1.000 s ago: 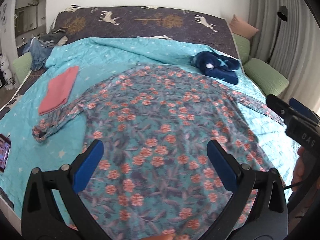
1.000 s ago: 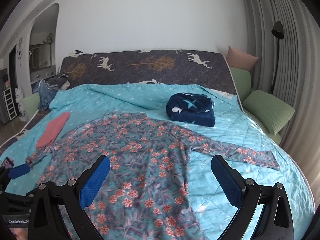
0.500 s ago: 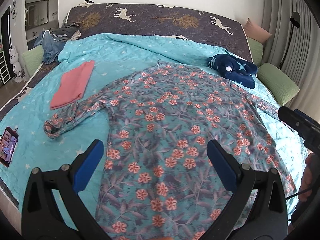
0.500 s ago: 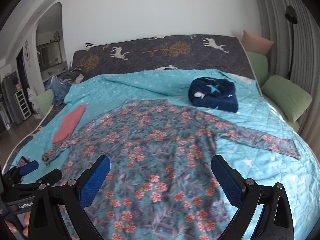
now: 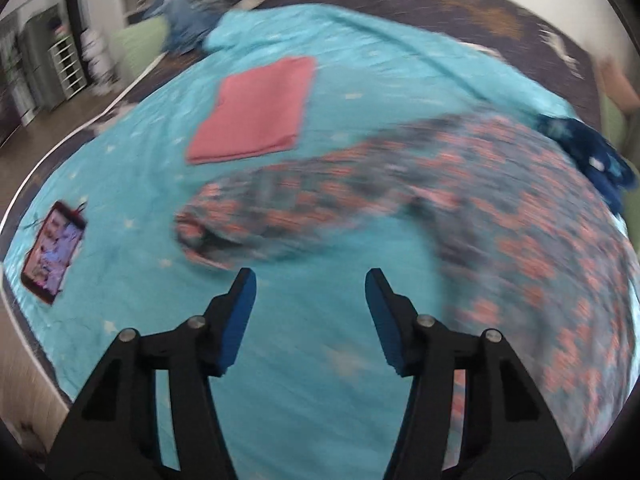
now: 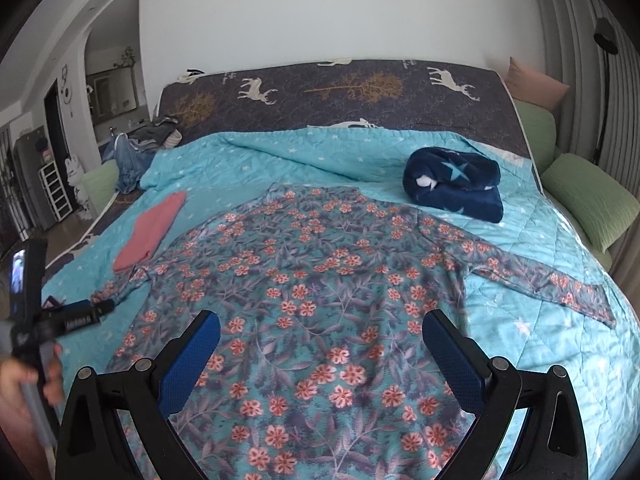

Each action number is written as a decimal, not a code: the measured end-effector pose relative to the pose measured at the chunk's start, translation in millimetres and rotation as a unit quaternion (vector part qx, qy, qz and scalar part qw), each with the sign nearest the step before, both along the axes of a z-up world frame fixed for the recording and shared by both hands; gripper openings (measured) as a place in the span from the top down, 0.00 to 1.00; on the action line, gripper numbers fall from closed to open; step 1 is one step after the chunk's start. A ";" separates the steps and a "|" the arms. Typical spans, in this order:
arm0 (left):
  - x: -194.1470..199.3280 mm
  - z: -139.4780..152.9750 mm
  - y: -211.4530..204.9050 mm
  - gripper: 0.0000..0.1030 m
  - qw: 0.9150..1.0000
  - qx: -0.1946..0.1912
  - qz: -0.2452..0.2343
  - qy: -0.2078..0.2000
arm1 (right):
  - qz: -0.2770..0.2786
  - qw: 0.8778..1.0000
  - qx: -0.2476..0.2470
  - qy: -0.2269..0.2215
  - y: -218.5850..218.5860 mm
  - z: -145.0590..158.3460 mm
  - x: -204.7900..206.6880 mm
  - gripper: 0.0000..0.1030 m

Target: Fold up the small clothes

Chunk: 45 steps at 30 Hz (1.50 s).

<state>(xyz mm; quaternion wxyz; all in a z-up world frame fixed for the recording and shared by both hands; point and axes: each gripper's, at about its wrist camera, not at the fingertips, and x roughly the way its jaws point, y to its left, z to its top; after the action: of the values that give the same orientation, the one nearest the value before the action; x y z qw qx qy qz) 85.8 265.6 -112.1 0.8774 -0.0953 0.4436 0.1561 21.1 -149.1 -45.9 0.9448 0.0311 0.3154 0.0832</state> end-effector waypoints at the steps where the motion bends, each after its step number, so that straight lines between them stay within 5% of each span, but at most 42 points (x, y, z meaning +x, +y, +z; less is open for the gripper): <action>1: 6.3 -2.6 11.0 0.43 1.000 -0.002 0.007 0.005 | -0.004 1.000 0.002 0.003 -1.8 -1.1 1.4 0.00; 7: 53.3 -25.8 47.6 0.44 0.994 -0.098 -0.027 0.045 | -0.021 0.998 0.036 0.036 -13.3 -10.6 12.1 0.00; 12: 74.4 -44.9 42.2 0.44 0.991 -0.105 -0.034 0.077 | -0.025 0.999 0.032 0.037 -14.4 -10.9 12.3 0.00; 14: 79.3 -51.2 45.1 0.54 0.990 -0.112 -0.022 0.084 | -0.027 0.999 0.028 0.034 -14.7 -10.1 12.6 0.00; 16: 81.2 -51.8 53.0 0.84 0.987 -0.129 -0.005 0.091 | -0.026 0.999 0.030 0.034 -15.8 -9.6 14.1 0.00; 17: 80.4 -51.1 57.2 0.90 0.987 -0.132 0.009 0.096 | -0.026 0.999 0.031 0.034 -16.4 -9.6 14.0 0.00; 21: 74.6 -30.8 61.8 0.93 0.985 -0.146 0.050 0.080 | -0.023 0.999 0.027 0.028 -16.6 -9.6 16.3 0.00; 26: 84.0 44.9 -9.1 0.93 0.989 -0.146 -0.034 -0.005 | -0.021 0.999 0.029 0.026 -15.5 -8.2 33.0 0.00; 32: 112.7 106.9 -142.3 0.93 0.969 -0.151 -0.189 -0.053 | -0.020 0.998 0.053 -0.016 -21.9 10.4 33.3 0.00; 38: 134.9 82.3 -245.7 0.91 0.948 -0.153 -0.280 -0.006 | -0.061 0.997 0.050 -0.015 -57.6 4.2 24.5 0.00; 41: 130.8 63.8 -259.2 0.82 0.935 -0.170 -0.309 0.024 | -0.081 0.994 0.072 0.008 -81.5 -4.3 23.7 0.00; 45: 93.6 77.3 -249.3 0.50 0.938 -0.113 -0.328 0.002 | -0.079 0.991 0.105 0.034 -102.7 -10.7 27.9 0.00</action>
<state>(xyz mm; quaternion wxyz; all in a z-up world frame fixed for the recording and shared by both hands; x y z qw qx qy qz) 179.4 16.3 -34.8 0.8627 -0.0422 0.4662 -0.1915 49.0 -251.8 -56.5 0.9287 0.1575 0.3333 0.0401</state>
